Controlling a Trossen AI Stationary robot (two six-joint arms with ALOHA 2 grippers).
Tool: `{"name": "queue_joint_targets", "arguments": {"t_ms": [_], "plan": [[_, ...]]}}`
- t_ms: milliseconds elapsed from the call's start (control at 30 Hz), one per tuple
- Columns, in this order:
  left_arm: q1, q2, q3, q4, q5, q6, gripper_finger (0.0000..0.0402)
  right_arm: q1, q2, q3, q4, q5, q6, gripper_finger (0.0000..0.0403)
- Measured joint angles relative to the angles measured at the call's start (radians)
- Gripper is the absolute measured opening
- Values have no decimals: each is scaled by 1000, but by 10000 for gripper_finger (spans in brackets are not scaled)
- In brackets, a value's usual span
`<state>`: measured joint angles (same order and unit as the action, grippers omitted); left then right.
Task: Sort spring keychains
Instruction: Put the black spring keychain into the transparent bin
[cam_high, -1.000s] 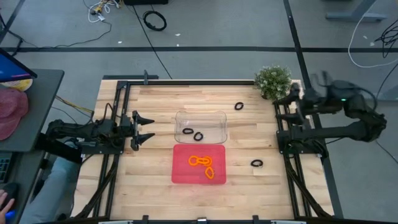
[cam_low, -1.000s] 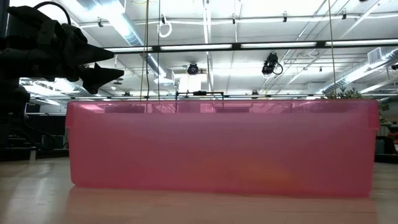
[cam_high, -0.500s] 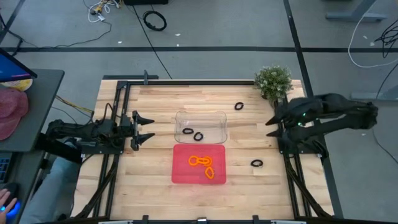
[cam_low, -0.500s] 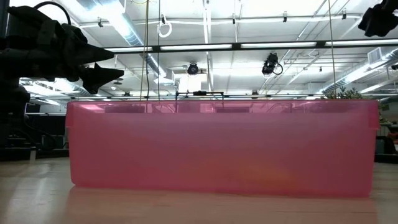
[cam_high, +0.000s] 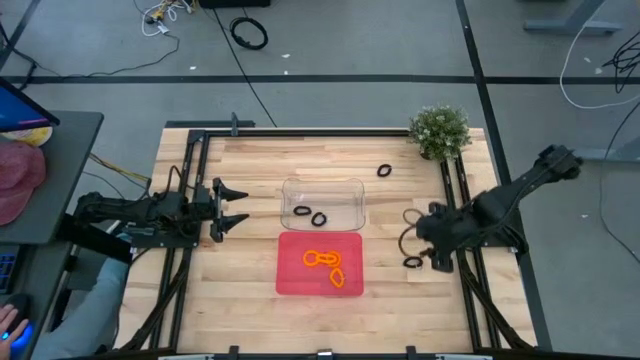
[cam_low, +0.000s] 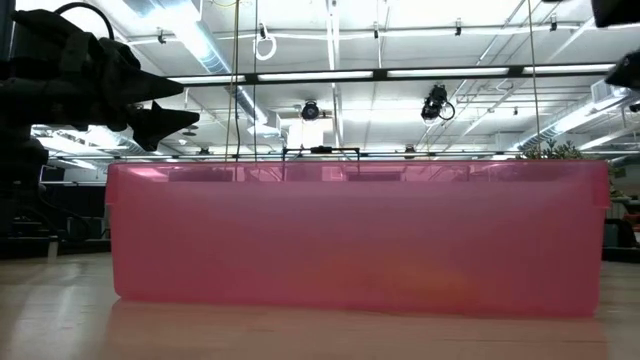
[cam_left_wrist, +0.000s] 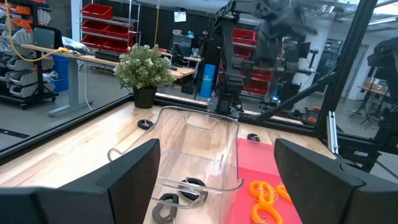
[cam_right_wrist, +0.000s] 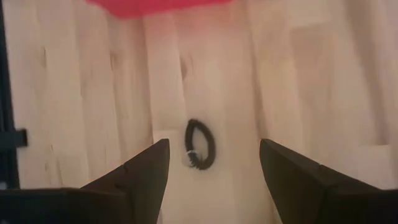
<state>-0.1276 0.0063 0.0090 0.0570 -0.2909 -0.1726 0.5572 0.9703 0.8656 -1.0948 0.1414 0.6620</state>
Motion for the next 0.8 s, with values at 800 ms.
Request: {"name": "queue_joint_targets", "arguments": {"t_ms": [800], "plan": [[0,0,0,0,0,0,321,29,20,-526,563,-129,-54,254]]}}
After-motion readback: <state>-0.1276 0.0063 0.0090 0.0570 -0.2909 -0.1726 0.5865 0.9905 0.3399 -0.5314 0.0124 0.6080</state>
